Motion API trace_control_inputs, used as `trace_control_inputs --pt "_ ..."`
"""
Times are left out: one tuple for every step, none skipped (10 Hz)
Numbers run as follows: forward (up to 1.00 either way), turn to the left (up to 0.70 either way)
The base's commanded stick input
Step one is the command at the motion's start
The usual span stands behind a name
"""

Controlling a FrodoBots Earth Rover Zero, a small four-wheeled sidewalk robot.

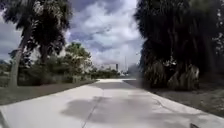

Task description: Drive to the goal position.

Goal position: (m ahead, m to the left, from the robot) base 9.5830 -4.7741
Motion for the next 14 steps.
trace_control_inputs --pt "0.69 0.00" --pt "0.69 0.01" --pt "0.69 0.01" --pt "0.69 0.01" --pt "0.69 0.01" --pt "0.69 0.01" --pt "0.69 0.01" --pt "0.69 -0.01" --pt "0.69 -0.13" --pt "0.69 -0.06" --pt "0.69 0.01" --pt "0.69 0.01" --pt "0.69 0.01" --pt "0.69 0.01"
